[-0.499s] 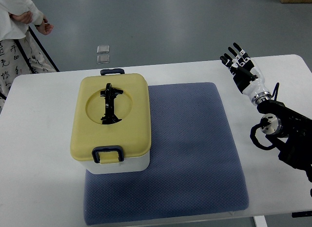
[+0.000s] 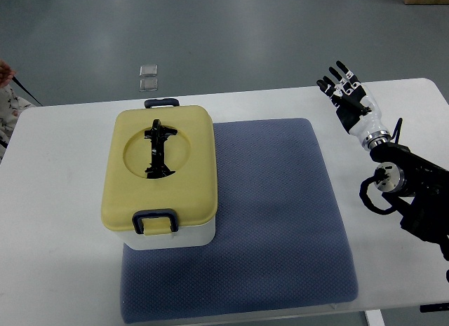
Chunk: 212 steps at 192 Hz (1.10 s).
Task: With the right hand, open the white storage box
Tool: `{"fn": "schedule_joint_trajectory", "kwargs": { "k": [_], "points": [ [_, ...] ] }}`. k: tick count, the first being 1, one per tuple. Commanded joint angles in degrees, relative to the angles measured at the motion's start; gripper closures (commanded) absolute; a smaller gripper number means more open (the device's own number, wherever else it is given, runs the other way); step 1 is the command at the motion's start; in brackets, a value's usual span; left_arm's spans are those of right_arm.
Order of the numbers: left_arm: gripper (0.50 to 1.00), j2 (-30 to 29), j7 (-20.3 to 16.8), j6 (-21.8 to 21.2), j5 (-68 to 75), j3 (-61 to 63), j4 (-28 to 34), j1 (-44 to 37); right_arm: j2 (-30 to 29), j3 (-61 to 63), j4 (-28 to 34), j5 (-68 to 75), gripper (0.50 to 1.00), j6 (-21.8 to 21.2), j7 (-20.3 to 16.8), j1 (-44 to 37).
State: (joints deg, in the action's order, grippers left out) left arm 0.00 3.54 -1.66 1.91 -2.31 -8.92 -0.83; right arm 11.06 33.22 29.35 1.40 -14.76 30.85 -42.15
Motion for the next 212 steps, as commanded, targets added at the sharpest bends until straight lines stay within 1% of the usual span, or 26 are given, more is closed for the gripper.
{"fn": "schedule_joint_trajectory", "kwargs": {
  "k": [1, 98, 152, 212],
  "points": [
    [0.500, 0.00, -0.02, 0.08, 0.03, -0.15, -0.13, 0.04, -0.08, 0.00, 0.00, 0.01, 0.566, 0.00, 0.00, 0.13],
    [0.500, 0.00, -0.02, 0.08, 0.03, -0.15, -0.13, 0.04, -0.96, 0.00, 0.00, 0.01, 0.566, 0.61, 0.00, -0.13],
    [0.500, 0.00, -0.11, 0.08, 0.03, -0.15, -0.04, 0.04, 0.19, -0.35, 0.62, 0.27, 0.566, 0.70, 0.00, -0.57],
    [0.500, 0.00, -0.11, 0.08, 0.03, -0.15, -0.04, 0.04, 0.19, -1.41, 0.62, -0.26, 0.566, 1.40, 0.00, -3.64]
  ]
}}
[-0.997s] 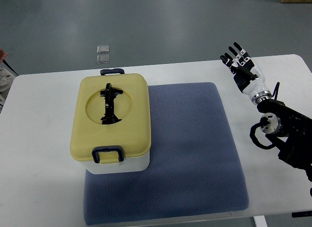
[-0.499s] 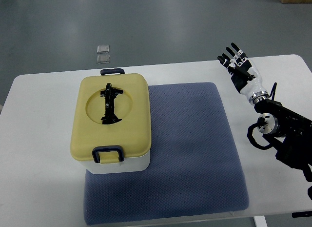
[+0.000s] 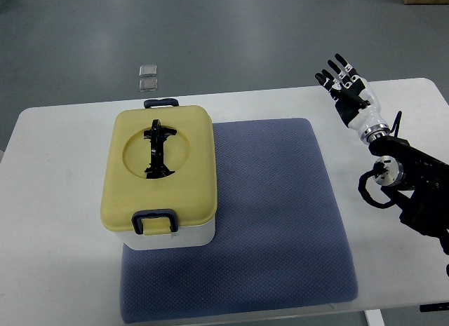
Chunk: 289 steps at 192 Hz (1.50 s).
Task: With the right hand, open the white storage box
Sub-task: 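Move the right hand over the yellow lid toward its black handle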
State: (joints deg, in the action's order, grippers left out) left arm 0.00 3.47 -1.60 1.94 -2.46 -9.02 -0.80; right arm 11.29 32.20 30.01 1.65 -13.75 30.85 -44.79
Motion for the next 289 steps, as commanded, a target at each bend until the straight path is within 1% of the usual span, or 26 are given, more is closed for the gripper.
{"fn": "schedule_joint_trajectory", "kwargs": {
  "k": [1, 13, 27, 60, 78, 98, 110, 115, 133, 155, 185, 213, 232, 260, 289],
  "points": [
    [0.500, 0.00, -0.04, 0.02, 0.00, 0.00, 0.05, 0.00, -0.04, -0.39, -0.04, -0.51, 0.566, 0.39, 0.00, -1.00],
    [0.500, 0.00, 0.05, 0.02, 0.00, 0.00, -0.04, 0.00, 0.31, -1.88, -0.04, -0.69, 0.566, 0.48, 0.00, -1.97],
    [0.500, 0.00, -0.04, 0.02, 0.00, 0.00, 0.05, 0.00, 2.07, -7.33, -0.04, -0.60, 0.566, 0.57, 0.18, -4.17],
    [0.500, 0.00, 0.05, -0.07, 0.00, 0.00, -0.04, 0.00, 6.29, -23.59, 0.31, -0.60, 0.566, 0.66, 2.46, -12.61],
    [0.500, 0.00, -0.04, 0.02, 0.00, 0.00, 0.05, 0.00, 9.19, -33.08, 1.10, -1.30, 0.566, 0.04, 4.13, -19.37],
    [0.500, 0.00, 0.05, 0.02, 0.00, 0.00, 0.05, 0.00, 11.21, -42.30, 3.74, -5.87, 0.566, -0.40, 4.15, -28.15],
    [0.500, 0.00, 0.05, 0.02, 0.00, 0.00, 0.05, 0.00, 12.18, -44.59, 5.94, -10.18, 0.568, -0.31, 4.15, -32.82],
    [0.500, 0.00, 0.05, 0.02, 0.00, 0.00, 0.05, 0.00, 12.53, -45.73, 7.86, -13.16, 0.568, -0.05, 4.15, -35.19],
    [0.500, 0.00, 0.05, 0.02, 0.00, 0.00, 0.05, 0.00, 12.70, -47.06, 11.91, -21.87, 0.568, 0.04, 4.15, -40.73],
    [0.500, 0.00, 0.05, 0.02, 0.00, 0.00, 0.05, 0.00, 11.39, -46.88, 14.55, -33.99, 0.568, -0.31, 4.15, -47.05],
    [0.500, 0.00, -0.04, 0.02, 0.00, 0.00, 0.05, 0.00, 8.13, -47.06, 19.47, -44.80, 0.570, -0.40, 4.15, -54.61],
    [0.500, 0.00, 0.05, 0.02, 0.00, 0.00, -0.04, 0.00, 4.97, -47.14, 24.22, -54.74, 0.570, -0.66, 4.15, -58.92],
    [0.500, 0.00, 0.05, 0.02, 0.00, 0.00, -0.04, 0.00, 2.33, -47.14, 25.98, -59.48, 0.570, -1.63, 4.15, -59.80],
    [0.500, 0.00, 0.05, 0.02, 0.00, 0.00, 0.05, 0.00, -2.24, -47.14, 26.24, -66.78, 0.570, -2.42, 4.15, -59.71],
    [0.500, 0.00, -0.04, 0.02, 0.00, 0.00, 0.05, 0.00, -4.44, -47.41, 26.15, -72.49, 0.572, -2.42, 4.15, -59.45]
  ]
}}
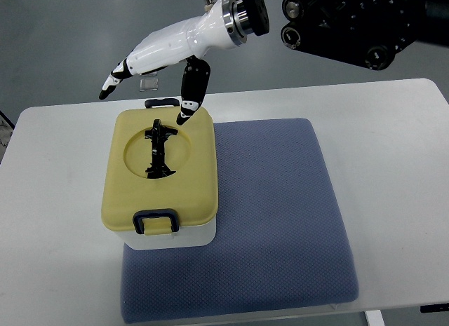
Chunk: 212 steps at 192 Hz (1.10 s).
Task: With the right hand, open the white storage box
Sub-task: 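Move the right hand over the yellow lid toward its black handle, then close the right hand's fingers around the black lid handle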
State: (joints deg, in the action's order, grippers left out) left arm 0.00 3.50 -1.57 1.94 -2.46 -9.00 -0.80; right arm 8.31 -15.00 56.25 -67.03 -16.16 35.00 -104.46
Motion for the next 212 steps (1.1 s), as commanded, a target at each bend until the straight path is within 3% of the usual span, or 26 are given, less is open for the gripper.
{"fn": "schedule_joint_trajectory", "kwargs": {
  "k": [1, 95, 148, 169, 190, 212],
  "points": [
    [0.500, 0.00, -0.07, -0.09, 0.00, 0.00, 0.03, 0.00, -1.54, -0.21, -0.09, -4.07, 0.572, 0.08, 0.00, 0.31],
    [0.500, 0.00, 0.02, -0.01, 0.00, 0.00, -0.06, 0.00, -4.35, -0.38, -0.70, -11.45, 0.599, 0.70, 0.00, 3.30],
    [0.500, 0.00, 0.02, -0.10, 0.00, 0.00, -0.06, 0.00, -5.41, -0.47, -1.76, -12.86, 0.650, 1.93, -1.25, 4.79],
    [0.500, 0.00, -0.07, -0.10, 0.00, 0.00, 0.03, 0.00, -5.41, -0.38, -1.76, -12.86, 0.697, 1.93, -1.17, 4.88],
    [0.500, 0.00, 0.02, -0.01, 0.00, 0.00, -0.06, 0.00, -5.41, -0.38, -1.76, -12.86, 0.811, 1.93, -1.17, 5.06],
    [0.500, 0.00, 0.02, -0.01, 0.00, 0.00, 0.03, 0.00, -5.32, -0.38, -1.76, -12.77, 0.852, 2.01, -1.17, 4.80]
  ]
}}
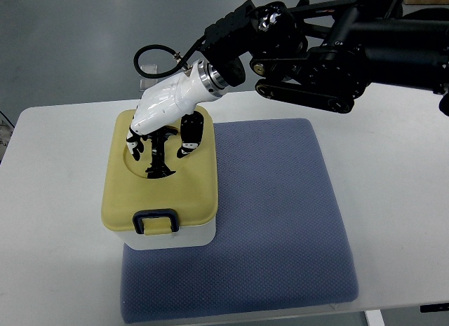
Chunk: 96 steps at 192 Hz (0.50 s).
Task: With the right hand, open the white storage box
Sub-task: 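Close the right hand's fingers around the black lid handle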
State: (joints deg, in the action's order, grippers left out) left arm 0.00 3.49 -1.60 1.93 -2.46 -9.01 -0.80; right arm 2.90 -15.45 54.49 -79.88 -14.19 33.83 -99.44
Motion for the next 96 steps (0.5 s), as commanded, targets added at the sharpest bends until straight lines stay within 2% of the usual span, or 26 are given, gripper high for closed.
{"fn": "schedule_joint_trajectory", "kwargs": {
  "k": [1, 47, 63, 90, 96],
  "points": [
    [0.500, 0.00, 0.02, 0.02, 0.00, 0.00, 0.05, 0.01, 0.09, 0.07, 0.00, 0.07, 0.852, 0.04, 0.01, -0.23],
    [0.500, 0.00, 0.02, -0.07, 0.00, 0.00, -0.04, 0.01, 0.00, 0.42, 0.00, 0.16, 0.863, 0.04, 0.01, -0.49],
    [0.500, 0.00, 0.02, 0.02, 0.00, 0.00, -0.04, 0.01, 0.00, 0.60, 0.00, 0.25, 0.889, 0.04, 0.18, -0.58],
    [0.500, 0.00, 0.02, 0.02, 0.00, 0.00, 0.05, 0.01, -0.09, 0.68, -0.08, 0.34, 0.995, 0.04, 0.18, -0.23],
    [0.500, 0.00, -0.06, 0.02, 0.00, 0.00, -0.04, 0.01, -0.18, 0.68, -0.08, 0.42, 1.000, 0.04, 0.18, -0.14]
  ]
}}
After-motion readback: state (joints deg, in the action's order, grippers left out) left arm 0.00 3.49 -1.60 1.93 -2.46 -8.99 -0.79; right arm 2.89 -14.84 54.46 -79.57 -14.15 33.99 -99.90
